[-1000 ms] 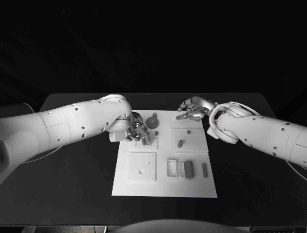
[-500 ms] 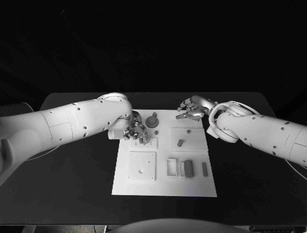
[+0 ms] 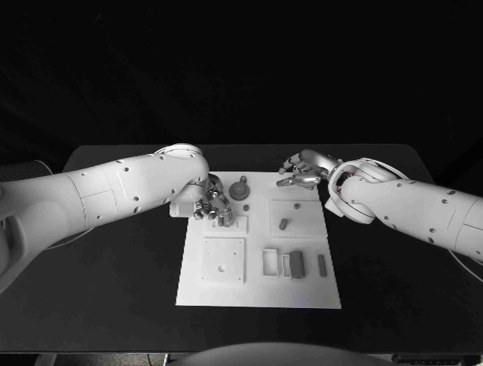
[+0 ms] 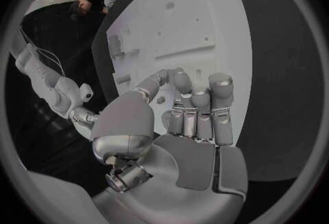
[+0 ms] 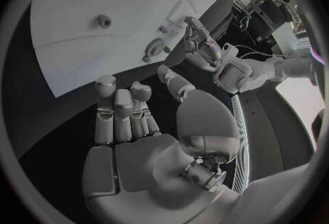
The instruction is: Assemble the parts on the task board
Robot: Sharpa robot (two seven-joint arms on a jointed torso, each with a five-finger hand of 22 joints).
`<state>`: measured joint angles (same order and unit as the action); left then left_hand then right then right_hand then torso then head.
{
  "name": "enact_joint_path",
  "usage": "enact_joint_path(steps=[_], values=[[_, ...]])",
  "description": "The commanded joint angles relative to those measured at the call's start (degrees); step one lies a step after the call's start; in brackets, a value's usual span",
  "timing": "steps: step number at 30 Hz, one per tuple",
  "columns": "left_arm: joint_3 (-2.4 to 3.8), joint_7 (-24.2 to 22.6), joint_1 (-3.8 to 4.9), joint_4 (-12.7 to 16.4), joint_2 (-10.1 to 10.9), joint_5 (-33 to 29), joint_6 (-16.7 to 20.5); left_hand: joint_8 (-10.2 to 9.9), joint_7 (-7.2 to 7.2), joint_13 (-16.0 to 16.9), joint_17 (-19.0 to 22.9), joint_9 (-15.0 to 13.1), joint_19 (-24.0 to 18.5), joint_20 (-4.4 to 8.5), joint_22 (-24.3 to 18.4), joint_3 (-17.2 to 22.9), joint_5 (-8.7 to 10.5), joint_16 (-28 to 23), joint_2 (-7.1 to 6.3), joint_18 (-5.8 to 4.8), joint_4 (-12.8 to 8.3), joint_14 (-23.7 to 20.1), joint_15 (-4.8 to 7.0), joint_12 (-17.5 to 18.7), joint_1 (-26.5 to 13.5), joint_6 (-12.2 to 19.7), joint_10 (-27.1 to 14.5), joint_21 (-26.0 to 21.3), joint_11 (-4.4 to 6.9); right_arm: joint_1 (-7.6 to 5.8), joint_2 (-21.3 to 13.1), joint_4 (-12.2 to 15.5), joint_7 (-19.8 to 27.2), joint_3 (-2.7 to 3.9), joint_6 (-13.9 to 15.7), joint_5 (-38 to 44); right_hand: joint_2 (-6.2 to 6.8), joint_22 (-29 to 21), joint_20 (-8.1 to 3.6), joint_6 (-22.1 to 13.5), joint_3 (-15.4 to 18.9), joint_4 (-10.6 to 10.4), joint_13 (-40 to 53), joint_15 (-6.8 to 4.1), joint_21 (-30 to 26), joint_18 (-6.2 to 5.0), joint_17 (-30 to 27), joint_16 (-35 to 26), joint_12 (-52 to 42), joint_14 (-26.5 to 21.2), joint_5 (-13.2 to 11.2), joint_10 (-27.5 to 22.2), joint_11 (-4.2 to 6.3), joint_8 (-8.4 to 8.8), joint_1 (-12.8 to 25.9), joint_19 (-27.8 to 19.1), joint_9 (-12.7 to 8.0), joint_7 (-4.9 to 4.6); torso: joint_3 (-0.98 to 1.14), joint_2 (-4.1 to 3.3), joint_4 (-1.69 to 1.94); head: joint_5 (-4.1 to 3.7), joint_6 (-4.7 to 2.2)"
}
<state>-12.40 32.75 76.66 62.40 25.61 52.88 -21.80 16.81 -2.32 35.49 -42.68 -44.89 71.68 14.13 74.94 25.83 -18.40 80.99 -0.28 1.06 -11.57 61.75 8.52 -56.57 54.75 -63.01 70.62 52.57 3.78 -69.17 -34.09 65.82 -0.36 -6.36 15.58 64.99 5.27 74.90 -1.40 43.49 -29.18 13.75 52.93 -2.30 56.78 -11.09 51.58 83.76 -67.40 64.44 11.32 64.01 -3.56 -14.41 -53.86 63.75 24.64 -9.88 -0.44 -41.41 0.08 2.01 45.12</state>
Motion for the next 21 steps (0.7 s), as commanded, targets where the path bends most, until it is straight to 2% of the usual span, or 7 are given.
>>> enact_joint_path(steps=[1, 19, 21], values=[[0.01, 0.1, 0.07, -0.1, -0.2, -0.7, -1.9, 0.1, -0.16, 0.1, -0.1, -0.1, 0.1, 0.56, 1.0, 5.2, -5.6, 0.3, 2.87, 4.64, -4.8, 1.0, 1.25, -0.2, 3.2, 0.0, 0.1, 0.3, 0.13, 0.02, 0.1, 0.0, 0.3, 0.01, -0.7, 0.3, 0.09, 0.4, -0.35, -0.1, 0.0, -0.4, -0.1, -0.19, -0.3, -3.91, -0.1, 0.4, -0.3, -0.1, 0.3, -0.5, -0.1, -0.31, 0.6, 0.0, -0.1, -0.37, 0.02, -0.01, -0.03, -0.04, 0.05], [-0.04, 0.7, 0.05, -0.6, -0.6, -1.1, -1.6, -0.1, -0.25, 0.1, -0.1, -0.3, -0.1, 0.54, 1.0, 5.1, -5.23, 0.3, 3.05, 4.57, -4.7, 0.9, 1.19, -0.2, 3.1, 0.2, -0.1, 0.4, 0.05, 0.02, 0.2, -0.1, 0.4, 0.01, -0.8, 0.3, 0.08, 0.4, -0.36, -0.1, 0.0, -0.4, -0.1, -0.19, -0.3, -3.91, -0.1, 0.4, -0.3, -0.1, 0.3, -0.5, -0.1, -0.32, 0.7, 0.0, -0.1, -0.38, 0.02, 0.0, -0.01, -0.1, 0.09], [-0.07, 0.9, 0.04, -0.7, -0.8, -1.1, -1.3, -0.4, -0.39, 0.2, -0.1, -0.4, -0.2, 0.58, 0.9, 5.1, -4.36, 0.3, 3.31, 4.59, -4.4, 0.7, 1.11, -0.3, 2.9, 0.6, -0.3, 0.4, -0.08, 0.02, 0.3, -0.2, 0.4, 0.01, -0.8, 0.3, 0.07, 0.4, -0.36, -0.1, 0.0, -0.4, -0.1, -0.19, -0.3, -3.91, -0.1, 0.4, -0.3, -0.1, 0.3, -0.5, -0.1, -0.32, 0.7, 0.0, -0.1, -0.38, 0.0, -0.02, -0.03, -0.15, 0.13]])
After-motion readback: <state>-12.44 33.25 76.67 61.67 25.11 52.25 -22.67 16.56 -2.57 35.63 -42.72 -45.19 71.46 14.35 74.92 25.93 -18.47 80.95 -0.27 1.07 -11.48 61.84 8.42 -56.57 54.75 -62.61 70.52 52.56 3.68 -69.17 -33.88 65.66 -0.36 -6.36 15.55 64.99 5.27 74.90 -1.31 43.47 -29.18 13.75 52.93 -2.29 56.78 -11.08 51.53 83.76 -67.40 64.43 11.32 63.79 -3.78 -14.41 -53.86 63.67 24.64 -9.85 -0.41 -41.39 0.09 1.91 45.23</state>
